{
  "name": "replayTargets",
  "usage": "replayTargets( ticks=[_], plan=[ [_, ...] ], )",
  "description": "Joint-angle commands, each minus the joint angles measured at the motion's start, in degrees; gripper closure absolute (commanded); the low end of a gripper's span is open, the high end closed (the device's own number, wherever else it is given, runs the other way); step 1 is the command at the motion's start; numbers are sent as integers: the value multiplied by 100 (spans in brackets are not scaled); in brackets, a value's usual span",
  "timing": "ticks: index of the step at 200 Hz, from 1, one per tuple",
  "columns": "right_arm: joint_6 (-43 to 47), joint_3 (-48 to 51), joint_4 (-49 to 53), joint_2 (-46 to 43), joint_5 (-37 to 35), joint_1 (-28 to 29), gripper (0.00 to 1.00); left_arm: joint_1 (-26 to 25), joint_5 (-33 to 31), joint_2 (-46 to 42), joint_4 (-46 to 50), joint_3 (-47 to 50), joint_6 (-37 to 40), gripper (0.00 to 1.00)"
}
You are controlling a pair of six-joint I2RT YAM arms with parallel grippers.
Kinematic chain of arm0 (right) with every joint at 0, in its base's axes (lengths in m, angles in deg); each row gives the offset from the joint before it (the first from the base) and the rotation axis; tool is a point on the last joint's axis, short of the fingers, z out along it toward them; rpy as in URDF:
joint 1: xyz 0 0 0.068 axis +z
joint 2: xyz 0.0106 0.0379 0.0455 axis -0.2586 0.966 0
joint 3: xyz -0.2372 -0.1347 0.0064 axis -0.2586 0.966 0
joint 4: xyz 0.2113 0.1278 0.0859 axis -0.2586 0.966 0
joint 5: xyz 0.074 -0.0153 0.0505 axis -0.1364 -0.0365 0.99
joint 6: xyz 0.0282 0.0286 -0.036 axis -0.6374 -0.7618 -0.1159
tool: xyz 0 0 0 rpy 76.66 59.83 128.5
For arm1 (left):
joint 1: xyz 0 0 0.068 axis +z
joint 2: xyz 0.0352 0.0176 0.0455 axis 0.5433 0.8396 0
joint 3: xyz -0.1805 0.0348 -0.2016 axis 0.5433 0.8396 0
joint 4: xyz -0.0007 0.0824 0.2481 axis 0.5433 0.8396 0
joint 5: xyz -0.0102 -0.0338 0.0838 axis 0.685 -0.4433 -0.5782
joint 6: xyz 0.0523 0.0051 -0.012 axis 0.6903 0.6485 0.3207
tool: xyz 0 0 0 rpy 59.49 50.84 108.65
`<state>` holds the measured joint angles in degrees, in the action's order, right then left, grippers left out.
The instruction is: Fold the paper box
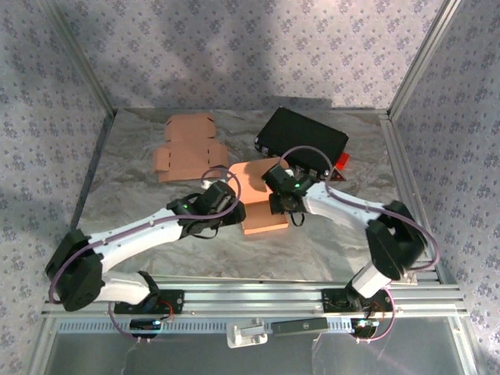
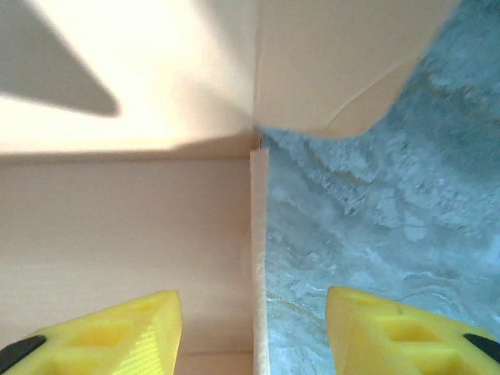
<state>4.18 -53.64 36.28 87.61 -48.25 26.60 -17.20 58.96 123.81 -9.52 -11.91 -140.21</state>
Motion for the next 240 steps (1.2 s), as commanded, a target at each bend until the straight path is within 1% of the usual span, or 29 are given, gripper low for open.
replayTargets(
  ticks=[1,16,31,51,62,76,110,114,133,161,193,222,240],
  plan=[
    [263,166,-152,-567,623,-315,46,264,259,-328,462,-241,409,36],
    [496,321,-345,-905,1014,-679,46,590,567,-498,604,-278,675,37],
    [858,538,-669,-1249,1595,-1112,46,985,1031,-595,728,-364,1025,37],
    [1179,673,-924,-1492,2328,-1676,47,1414,1444,-451,1116,-664,1604,38],
    [1325,581,-879,-1432,2497,-1857,47,1596,1638,-312,1247,-817,1840,38],
    [1482,402,-799,-1237,2536,-2005,47,1728,1807,-98,1334,-1033,2101,38],
    [1785,8,-671,-724,2535,-2064,49,1786,1776,595,1611,-1786,2480,40],
    [1824,-19,-678,-688,2548,-2065,49,1800,1755,685,1780,-1879,2525,40],
    [2003,-224,-570,-455,2519,-2060,49,1917,1671,1052,2030,-2274,2735,40],
    [2164,-545,-464,-52,2619,-2057,49,1986,1826,1571,2221,-2720,2989,40],
    [2232,-668,-453,247,2661,-2023,51,1987,1971,2011,2243,-2919,3035,41],
    [2225,-668,-471,336,2668,-1994,55,1944,2039,2163,2046,-2894,2944,43],
    [2223,-896,-456,393,2672,-1963,58,1911,2056,2260,1999,-2932,2879,46]
  ],
)
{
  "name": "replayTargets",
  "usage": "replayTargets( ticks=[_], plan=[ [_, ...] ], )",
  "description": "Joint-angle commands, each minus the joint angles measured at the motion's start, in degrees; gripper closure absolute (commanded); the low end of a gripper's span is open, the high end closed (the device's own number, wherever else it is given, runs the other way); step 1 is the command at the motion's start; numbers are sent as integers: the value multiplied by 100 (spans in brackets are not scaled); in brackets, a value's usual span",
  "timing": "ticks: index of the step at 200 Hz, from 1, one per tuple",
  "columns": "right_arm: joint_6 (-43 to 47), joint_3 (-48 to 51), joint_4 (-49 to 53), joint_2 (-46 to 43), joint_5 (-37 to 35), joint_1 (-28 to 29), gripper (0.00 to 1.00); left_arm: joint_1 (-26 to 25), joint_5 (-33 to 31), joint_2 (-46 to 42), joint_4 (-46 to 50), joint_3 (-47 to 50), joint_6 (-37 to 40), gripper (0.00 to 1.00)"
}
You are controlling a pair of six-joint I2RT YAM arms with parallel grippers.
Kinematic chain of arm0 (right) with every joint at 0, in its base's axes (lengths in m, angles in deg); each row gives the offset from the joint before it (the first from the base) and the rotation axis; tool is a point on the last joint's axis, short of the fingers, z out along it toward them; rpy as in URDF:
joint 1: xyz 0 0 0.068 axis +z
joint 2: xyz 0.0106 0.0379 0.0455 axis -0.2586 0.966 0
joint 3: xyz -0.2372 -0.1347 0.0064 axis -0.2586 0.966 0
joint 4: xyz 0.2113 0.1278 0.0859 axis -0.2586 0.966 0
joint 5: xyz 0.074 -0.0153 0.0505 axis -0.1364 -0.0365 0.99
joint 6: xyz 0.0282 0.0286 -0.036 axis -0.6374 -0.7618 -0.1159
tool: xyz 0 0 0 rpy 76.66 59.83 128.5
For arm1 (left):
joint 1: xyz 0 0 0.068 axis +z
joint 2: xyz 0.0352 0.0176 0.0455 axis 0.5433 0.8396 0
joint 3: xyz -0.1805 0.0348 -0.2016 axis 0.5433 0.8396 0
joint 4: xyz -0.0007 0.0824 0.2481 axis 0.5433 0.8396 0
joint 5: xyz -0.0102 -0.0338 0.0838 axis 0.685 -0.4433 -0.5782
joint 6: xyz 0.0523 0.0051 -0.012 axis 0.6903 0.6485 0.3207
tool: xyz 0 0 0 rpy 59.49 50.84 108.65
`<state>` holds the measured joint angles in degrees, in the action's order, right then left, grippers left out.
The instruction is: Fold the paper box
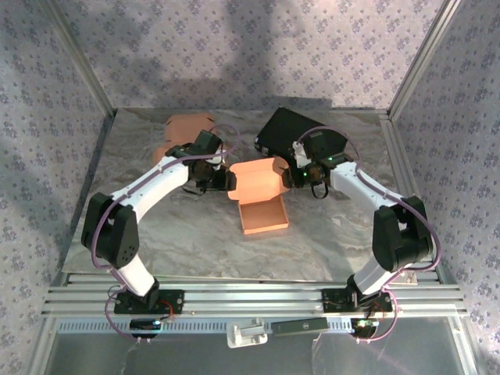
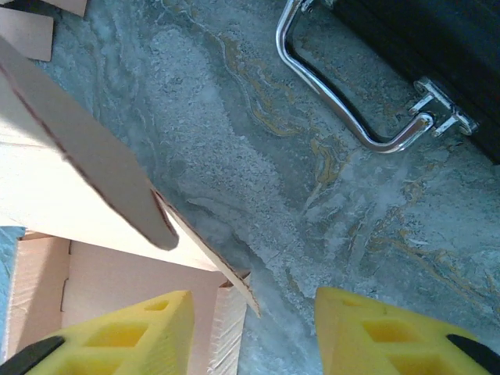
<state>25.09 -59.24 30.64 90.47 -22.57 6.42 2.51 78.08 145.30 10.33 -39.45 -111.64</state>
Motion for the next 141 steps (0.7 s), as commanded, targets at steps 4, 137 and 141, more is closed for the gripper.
replayTargets(
  ticks=[4,137,141],
  plan=[
    [130,-350,120,109,109,64,59,-74,143,130,-1,-188,9,48],
    [-26,-373,201,70,-317,440,87,-367,-190,333,-189,-284,-413,87],
    [-30,-366,202,63,-334,451,88,-367,-207,324,-192,-285,-433,87]
  ],
)
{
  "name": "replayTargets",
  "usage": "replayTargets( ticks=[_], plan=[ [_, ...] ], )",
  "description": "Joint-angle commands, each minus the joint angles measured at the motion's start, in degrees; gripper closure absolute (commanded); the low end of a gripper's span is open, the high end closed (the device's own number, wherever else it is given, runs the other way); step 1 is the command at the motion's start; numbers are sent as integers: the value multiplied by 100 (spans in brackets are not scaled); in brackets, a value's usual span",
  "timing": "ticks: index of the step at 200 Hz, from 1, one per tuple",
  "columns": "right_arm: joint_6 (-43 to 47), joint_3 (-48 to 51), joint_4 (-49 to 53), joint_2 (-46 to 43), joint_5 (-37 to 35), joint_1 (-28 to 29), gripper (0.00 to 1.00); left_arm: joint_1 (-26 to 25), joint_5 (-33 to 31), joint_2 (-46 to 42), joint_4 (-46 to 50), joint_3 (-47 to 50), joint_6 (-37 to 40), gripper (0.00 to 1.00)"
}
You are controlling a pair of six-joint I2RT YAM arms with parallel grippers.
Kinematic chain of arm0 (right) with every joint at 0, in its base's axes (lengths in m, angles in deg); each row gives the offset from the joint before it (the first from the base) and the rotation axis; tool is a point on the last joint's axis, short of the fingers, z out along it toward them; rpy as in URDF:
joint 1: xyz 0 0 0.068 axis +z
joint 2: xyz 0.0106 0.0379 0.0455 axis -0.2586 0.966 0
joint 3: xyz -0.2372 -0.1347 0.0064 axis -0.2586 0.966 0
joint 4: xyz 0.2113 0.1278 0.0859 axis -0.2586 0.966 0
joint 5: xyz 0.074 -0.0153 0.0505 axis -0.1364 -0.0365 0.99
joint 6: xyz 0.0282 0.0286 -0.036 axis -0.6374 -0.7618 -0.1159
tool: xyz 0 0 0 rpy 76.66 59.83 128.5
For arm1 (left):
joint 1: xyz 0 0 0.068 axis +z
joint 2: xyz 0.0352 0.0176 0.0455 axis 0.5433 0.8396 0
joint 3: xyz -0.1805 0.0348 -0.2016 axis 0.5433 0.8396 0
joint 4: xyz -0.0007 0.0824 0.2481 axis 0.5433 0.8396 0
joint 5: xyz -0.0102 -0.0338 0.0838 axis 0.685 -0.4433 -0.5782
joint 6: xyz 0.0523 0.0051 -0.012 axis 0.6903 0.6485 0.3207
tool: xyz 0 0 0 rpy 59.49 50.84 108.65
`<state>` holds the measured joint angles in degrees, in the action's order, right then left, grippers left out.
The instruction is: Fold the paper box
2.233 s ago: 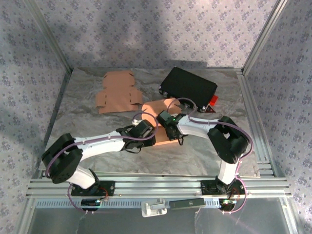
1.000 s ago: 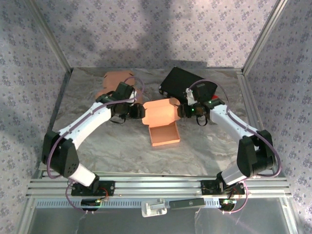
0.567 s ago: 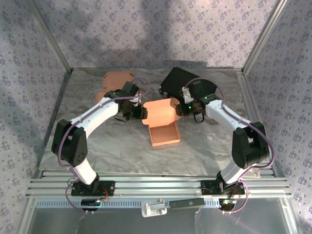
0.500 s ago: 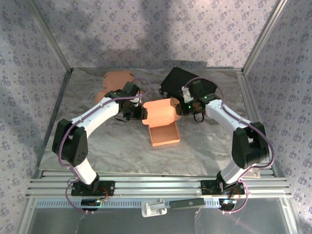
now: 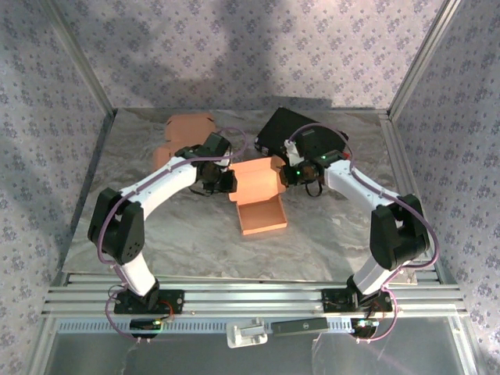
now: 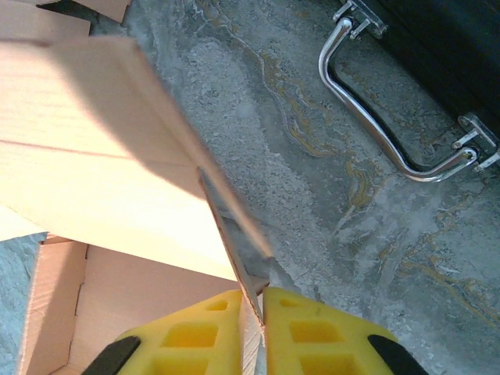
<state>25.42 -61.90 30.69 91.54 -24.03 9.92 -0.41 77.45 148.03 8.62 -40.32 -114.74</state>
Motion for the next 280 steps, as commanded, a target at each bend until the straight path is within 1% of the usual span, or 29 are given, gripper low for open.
replayTargets(
  ticks=[1,37,72,85,90,94,128,146,165,184,207,228,251,280],
  plan=[
    [-65,-98,202,-45,-194,106,88,-76,-144,49,-20,-198,-128,87],
    [-231,-47,161,-107,-437,244,93,-148,-354,-24,-24,-218,-256,91],
    [-373,54,92,-198,-790,373,98,-183,-560,-76,-18,-205,-353,100],
    [-405,61,28,-247,-865,400,100,-203,-634,-103,-35,-191,-378,100],
    [-415,61,-7,-273,-884,409,100,-206,-665,-122,-44,-189,-389,100],
    [-425,252,-26,-290,-885,416,100,-216,-691,-135,-53,-181,-404,100],
    [-476,443,-139,-511,-1007,523,100,-237,-903,-251,-124,-159,-459,100],
    [-498,580,-214,-637,-1047,555,100,-247,-996,-303,-131,-185,-343,100],
    [-481,687,-272,-733,-1079,470,86,-257,-1112,-292,-19,-260,-111,100],
    [-396,721,-288,-820,-912,262,70,-261,-1225,-228,88,-327,86,100],
    [-181,703,-346,-919,-536,86,57,-265,-1256,-148,95,-371,246,100],
    [125,655,-434,-856,-226,5,47,-264,-1305,-99,121,-437,335,100],
    [339,463,-481,-633,-20,-97,42,-270,-1331,-43,175,-526,446,100],
    [592,158,-452,-282,111,-196,41,-264,-1358,46,288,-655,597,100]
  ],
)
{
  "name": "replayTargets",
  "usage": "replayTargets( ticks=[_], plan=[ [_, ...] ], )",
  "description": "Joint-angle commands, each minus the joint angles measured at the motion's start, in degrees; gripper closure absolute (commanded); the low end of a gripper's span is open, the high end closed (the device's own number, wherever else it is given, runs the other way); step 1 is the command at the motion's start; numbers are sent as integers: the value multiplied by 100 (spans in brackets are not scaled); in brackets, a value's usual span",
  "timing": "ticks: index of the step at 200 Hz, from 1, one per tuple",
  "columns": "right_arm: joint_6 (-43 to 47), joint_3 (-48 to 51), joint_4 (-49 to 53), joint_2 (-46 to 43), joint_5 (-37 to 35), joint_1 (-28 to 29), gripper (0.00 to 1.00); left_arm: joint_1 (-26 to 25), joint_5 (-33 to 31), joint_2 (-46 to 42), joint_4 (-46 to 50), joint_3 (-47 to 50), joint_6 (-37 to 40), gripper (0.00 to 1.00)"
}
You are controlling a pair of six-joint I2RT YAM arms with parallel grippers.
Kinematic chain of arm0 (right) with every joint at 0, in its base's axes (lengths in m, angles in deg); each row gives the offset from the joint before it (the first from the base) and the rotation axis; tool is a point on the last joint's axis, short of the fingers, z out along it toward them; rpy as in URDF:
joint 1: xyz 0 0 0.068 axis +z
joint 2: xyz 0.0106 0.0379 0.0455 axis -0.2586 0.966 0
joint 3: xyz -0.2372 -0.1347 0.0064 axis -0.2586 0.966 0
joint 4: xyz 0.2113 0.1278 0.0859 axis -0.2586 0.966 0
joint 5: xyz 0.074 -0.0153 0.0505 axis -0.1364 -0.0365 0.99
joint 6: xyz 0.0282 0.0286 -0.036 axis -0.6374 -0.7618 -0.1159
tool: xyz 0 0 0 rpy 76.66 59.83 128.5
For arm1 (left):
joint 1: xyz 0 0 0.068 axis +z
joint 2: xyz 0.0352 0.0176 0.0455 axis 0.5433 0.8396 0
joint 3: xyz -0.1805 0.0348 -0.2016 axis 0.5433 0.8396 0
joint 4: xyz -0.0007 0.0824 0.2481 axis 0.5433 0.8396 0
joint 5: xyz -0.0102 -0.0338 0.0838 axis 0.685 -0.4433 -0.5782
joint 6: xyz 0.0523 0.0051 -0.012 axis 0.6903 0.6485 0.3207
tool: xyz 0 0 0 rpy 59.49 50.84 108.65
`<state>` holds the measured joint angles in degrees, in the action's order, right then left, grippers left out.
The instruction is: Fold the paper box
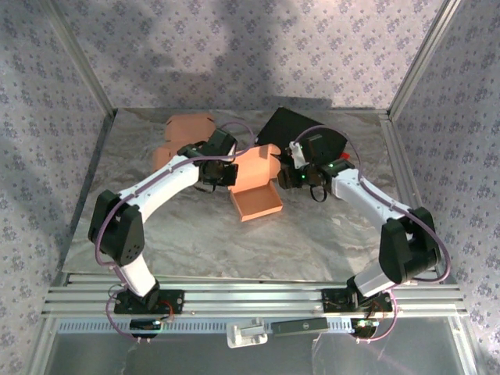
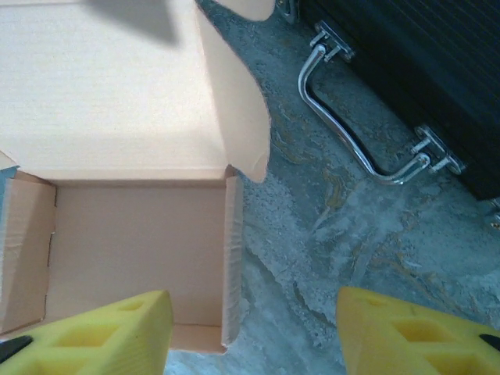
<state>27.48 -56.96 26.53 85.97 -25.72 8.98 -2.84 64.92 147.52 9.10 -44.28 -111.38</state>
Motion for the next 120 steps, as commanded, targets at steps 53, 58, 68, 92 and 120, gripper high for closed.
replayTargets(
  ticks=[53,58,68,92,120],
  plan=[
    [728,-1062,-129,868,864,-287,40,10,-114,123,280,-271,337,100],
    [774,-1105,-141,932,957,-287,39,12,-110,123,284,-268,344,100],
    [848,-1223,-125,1079,1063,-287,39,27,-105,123,284,-268,355,100],
    [909,-1447,-85,1387,1133,-313,42,56,-80,115,291,-285,363,100],
    [878,-1510,-121,1533,1173,-294,50,73,-61,115,326,-321,388,100]
  ],
)
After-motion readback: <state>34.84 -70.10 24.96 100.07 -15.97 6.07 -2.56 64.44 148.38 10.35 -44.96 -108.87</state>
